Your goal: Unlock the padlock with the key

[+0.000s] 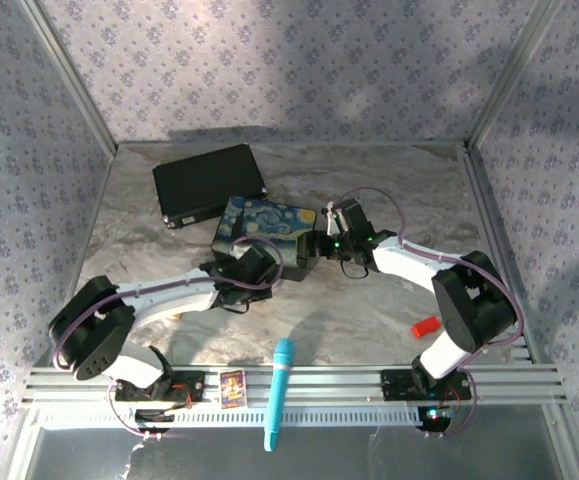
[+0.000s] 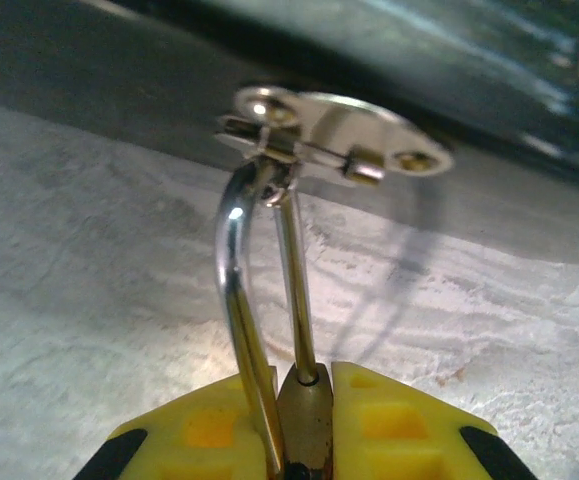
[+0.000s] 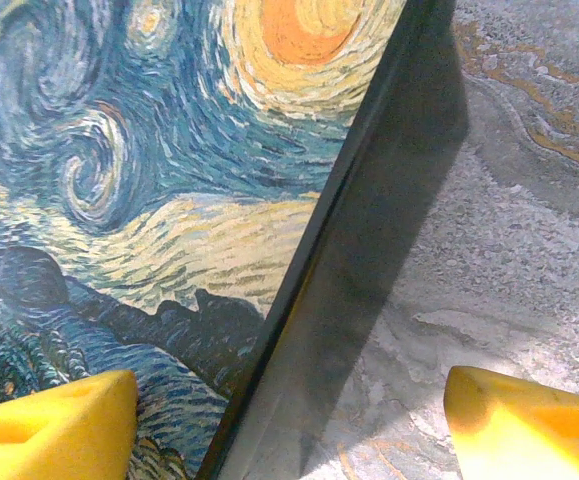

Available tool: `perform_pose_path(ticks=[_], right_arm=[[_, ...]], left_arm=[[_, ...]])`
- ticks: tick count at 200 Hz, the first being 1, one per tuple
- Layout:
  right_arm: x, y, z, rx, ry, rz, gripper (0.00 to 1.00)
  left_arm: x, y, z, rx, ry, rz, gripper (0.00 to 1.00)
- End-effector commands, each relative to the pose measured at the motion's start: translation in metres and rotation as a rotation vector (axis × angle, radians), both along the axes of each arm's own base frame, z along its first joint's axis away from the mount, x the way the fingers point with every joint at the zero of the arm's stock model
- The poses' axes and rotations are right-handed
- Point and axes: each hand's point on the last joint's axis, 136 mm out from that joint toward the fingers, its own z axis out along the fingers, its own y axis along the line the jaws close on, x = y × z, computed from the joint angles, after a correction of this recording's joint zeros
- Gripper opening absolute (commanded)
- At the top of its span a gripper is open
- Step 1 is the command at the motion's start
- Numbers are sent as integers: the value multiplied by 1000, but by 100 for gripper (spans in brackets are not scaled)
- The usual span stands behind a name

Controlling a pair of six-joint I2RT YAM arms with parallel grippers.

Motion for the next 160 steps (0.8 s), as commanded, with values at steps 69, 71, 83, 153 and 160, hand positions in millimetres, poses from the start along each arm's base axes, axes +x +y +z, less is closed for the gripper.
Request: perform_pose_path(ticks=[69,71,83,153,160], right_arm=[[-15,-41,-52,-211,147,-68,78],[-15,-42,-52,-216,148,-67,78],[-15,-43,-54,-231,152,-66,78],[-16,-41,-59,-223,181,-57,78],[-16,-40,-59,-224,181,-54,78]], left_arm=[[-30,-3,-2,-70,5,-236,19],[-30,-1,-3,-64,10,-230,19],[-30,8,-9,-71,24,-207,19],[-29,-14,-8,-259,-95,-252,18],[-27,-12,-8,-251,-100,-245,15]])
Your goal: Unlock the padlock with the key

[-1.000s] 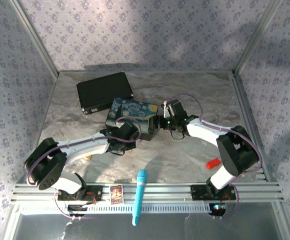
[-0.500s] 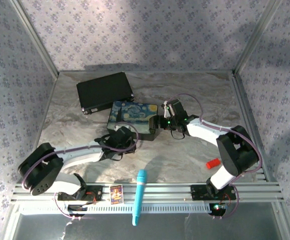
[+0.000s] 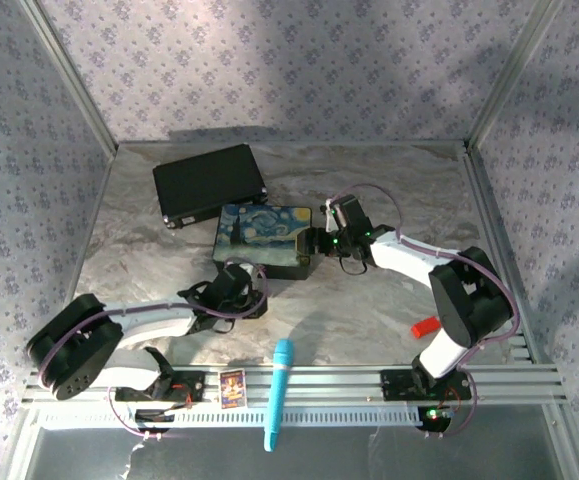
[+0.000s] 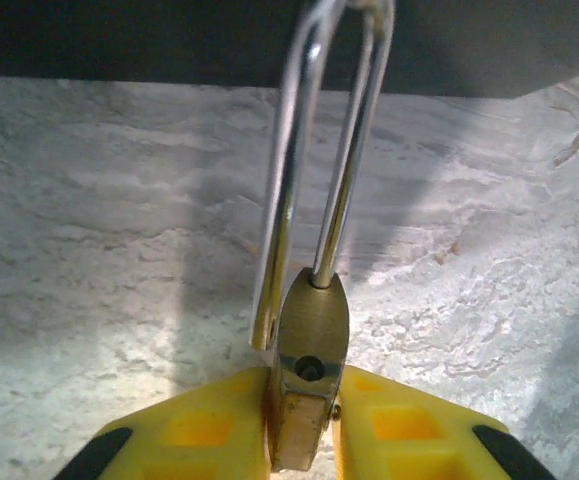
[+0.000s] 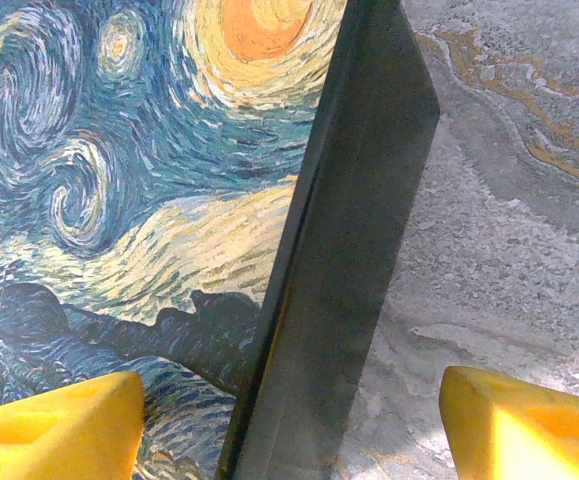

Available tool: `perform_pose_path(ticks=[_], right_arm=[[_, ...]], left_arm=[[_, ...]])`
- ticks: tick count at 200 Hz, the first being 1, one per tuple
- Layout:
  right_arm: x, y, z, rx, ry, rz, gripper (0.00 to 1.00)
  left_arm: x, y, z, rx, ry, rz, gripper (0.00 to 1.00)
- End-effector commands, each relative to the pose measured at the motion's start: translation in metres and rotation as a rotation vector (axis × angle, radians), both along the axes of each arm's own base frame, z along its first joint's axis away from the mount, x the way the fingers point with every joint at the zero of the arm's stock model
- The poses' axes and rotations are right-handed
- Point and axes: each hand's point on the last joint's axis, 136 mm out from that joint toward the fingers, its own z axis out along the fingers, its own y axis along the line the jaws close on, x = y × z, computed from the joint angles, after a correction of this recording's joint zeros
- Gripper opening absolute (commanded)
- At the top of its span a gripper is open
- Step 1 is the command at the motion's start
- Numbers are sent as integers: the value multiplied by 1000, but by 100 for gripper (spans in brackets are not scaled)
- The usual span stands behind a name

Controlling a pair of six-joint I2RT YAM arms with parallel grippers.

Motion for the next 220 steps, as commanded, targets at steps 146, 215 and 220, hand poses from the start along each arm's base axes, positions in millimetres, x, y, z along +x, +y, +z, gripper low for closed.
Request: perform_pose_path(ticks=[146,215,220], right_arm=[[-24,-47,-57,-226,152,-58,77],[-23,-48,-57,-192,162,-63,77],[-23,-46,-56,-165,168,-66,77]], left_arm=[[22,69,18,686,-207,178,5],[20,28,11,959,-332,37,5],[19,24,9,959,-328,30,5]])
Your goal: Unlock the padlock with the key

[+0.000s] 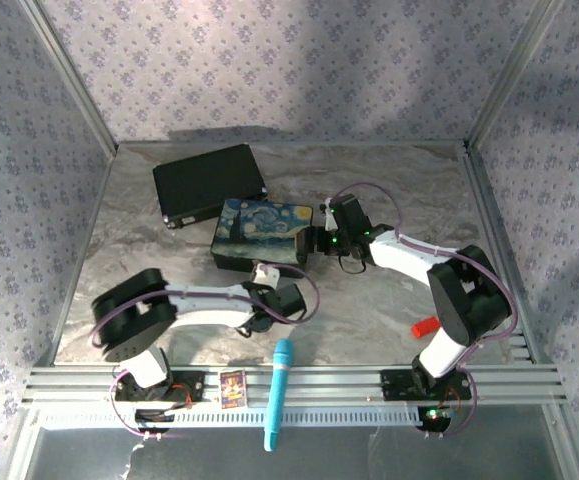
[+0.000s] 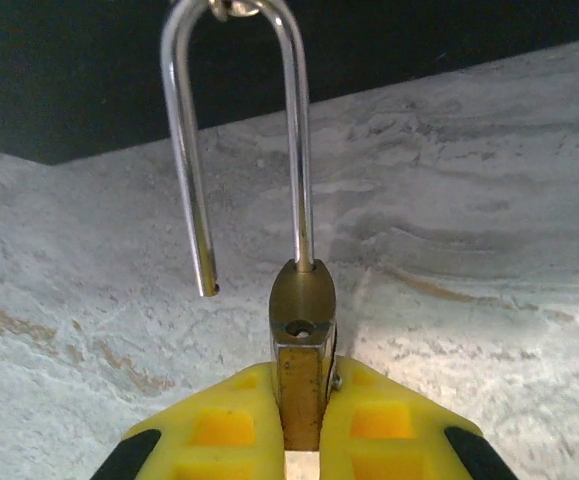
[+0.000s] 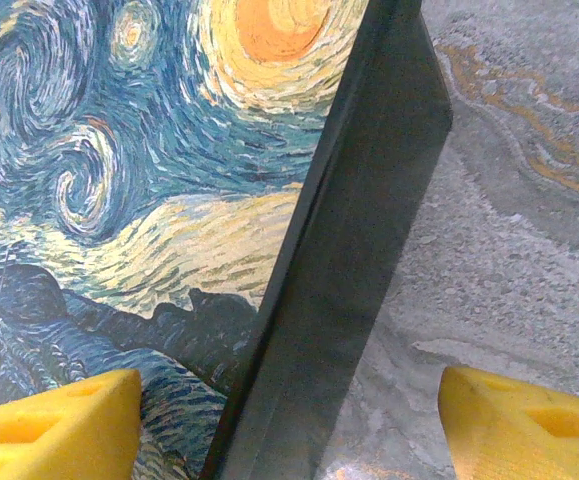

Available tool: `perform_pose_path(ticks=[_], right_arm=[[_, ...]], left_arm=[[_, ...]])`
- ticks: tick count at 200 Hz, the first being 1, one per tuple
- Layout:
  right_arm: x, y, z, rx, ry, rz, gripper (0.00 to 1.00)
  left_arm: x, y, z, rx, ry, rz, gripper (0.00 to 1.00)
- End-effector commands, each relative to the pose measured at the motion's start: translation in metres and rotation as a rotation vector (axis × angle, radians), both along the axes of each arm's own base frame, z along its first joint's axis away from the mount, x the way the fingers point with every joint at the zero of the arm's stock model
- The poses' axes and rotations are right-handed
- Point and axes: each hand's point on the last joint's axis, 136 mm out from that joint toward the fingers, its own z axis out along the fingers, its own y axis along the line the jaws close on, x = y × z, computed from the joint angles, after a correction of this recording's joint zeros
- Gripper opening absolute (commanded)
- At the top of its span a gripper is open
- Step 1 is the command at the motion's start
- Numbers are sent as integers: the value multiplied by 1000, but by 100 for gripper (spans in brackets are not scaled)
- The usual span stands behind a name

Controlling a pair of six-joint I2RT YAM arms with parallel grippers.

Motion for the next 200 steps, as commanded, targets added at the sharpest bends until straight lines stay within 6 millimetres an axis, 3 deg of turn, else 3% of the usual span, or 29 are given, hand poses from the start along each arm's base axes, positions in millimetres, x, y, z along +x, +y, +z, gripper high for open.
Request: perform_pose_path(ticks=[1,74,129,168,183,188,200], right_arm=[[-26,-46,-56,-161,175,-62,77],[-17,-51,-49,-150,158,-83,78],[-13,-49,-38,-154,137,-66,80],[-5,-42,-9,-125,57,-23,84],[0,-41,9,-107,10,-18,94],[2,-40,16,-98,-7,-14,99],[5,-39,35,-79,-54,-6,99]], left_arm=[[5,-1,5,111,-49,-6,6],[-9,-53,13,-12,-8,-129,23],[-11,-62,10,-17,26,-137,33],[-11,-72,34,-192,29,-140,75],[-10,-77,49,-295,44,-147,91],[-9,-79,55,-335,44,-144,95],[-6,-81,68,-430,44,-142,100]])
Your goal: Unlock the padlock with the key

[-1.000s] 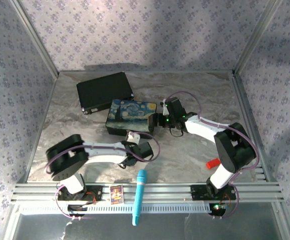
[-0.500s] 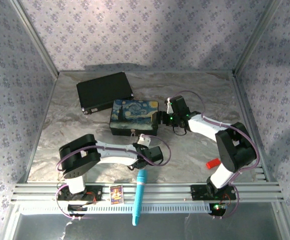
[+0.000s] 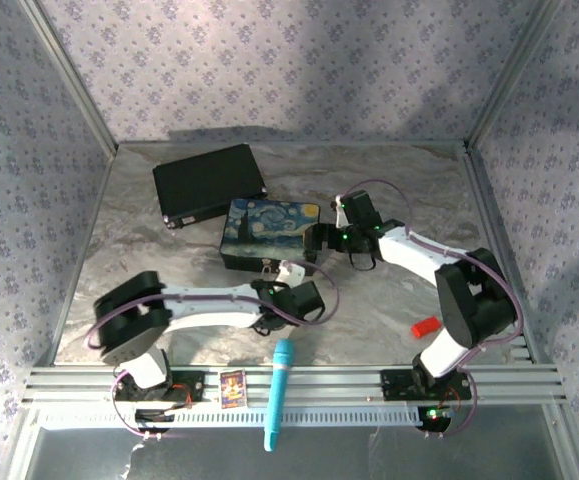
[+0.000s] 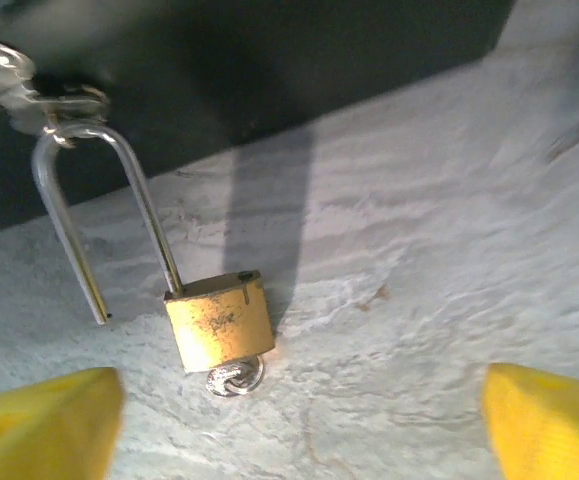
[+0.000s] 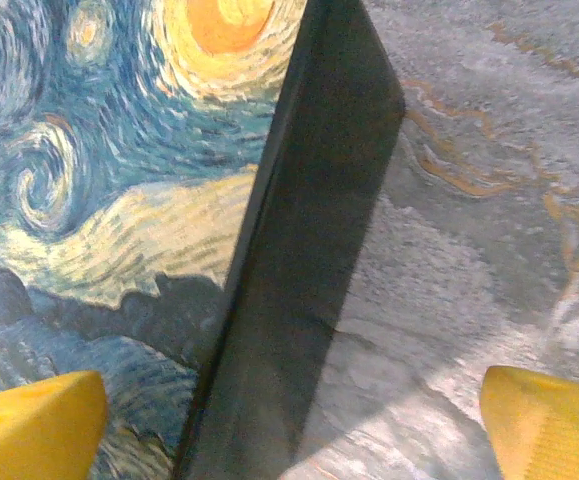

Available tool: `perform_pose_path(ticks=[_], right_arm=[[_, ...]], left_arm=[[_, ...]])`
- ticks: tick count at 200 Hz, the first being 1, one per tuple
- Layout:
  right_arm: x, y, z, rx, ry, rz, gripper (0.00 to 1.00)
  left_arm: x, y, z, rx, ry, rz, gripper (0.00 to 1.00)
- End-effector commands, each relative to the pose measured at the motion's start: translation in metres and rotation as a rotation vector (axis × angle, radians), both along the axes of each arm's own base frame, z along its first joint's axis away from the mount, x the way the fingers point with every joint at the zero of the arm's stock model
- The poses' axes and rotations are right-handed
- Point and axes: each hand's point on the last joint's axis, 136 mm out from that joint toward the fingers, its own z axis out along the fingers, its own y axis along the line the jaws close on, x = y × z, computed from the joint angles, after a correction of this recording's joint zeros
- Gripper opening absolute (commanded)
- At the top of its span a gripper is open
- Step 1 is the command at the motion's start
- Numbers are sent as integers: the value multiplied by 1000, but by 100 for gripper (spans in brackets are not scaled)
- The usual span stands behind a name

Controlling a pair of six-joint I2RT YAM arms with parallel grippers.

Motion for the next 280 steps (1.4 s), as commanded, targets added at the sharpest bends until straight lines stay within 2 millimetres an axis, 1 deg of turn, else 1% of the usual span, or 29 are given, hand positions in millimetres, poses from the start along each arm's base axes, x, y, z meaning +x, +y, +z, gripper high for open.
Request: perform_pose_path(ticks=[1,24,36,46,55,67,83,90,105,114,117,140,155,165,178,196,213,234,243,252,280], right_arm=[[2,-9,30,-24,-61,14,99],[2,-12,64,-13,-161,27,99],[-2,-15,80,-10,-207,37,99],[-8,-16,88,-10,-228,57,99],[-15,-14,93,2,-228,89,99],[-24,-12,95,4,-218,101,99],[-43,1,94,15,-223,159,93],[-51,8,93,24,-230,180,93],[-70,27,88,68,-238,237,91],[-79,36,80,84,-227,252,90],[-80,39,80,91,-228,253,90],[-96,62,58,104,-207,297,90],[-103,78,47,123,-198,321,86],[-106,88,38,115,-183,337,79],[-108,99,26,88,-176,350,71],[-105,110,12,53,-165,351,67],[-105,121,1,27,-154,376,66],[-106,131,-12,17,-132,400,65],[-108,134,-18,7,-123,412,65],[-109,136,-23,-7,-115,419,62],[-114,146,-33,-7,-95,450,59]], left_arm=[[5,-10,30,-201,18,-4,100],[12,-7,47,-388,54,33,100],[16,-3,52,-471,72,55,100],[18,0,56,-522,75,68,100],[21,4,59,-551,71,84,100],[23,9,59,-599,90,107,100],[27,13,60,-706,123,141,100],[29,16,60,-753,134,157,100],[31,23,62,-844,138,182,100],[33,28,63,-888,132,198,100],[34,30,64,-900,129,205,100],[38,47,64,-962,110,273,100],[40,58,64,-988,99,311,100],[40,66,60,-988,101,346,100],[39,74,55,-985,105,390,100],[38,81,48,-989,106,418,100],[36,86,41,-990,119,446,100],[34,86,39,-1008,125,453,100],[34,85,40,-1008,126,442,100],[33,85,41,-1003,128,438,100],[34,88,40,-982,115,441,100]])
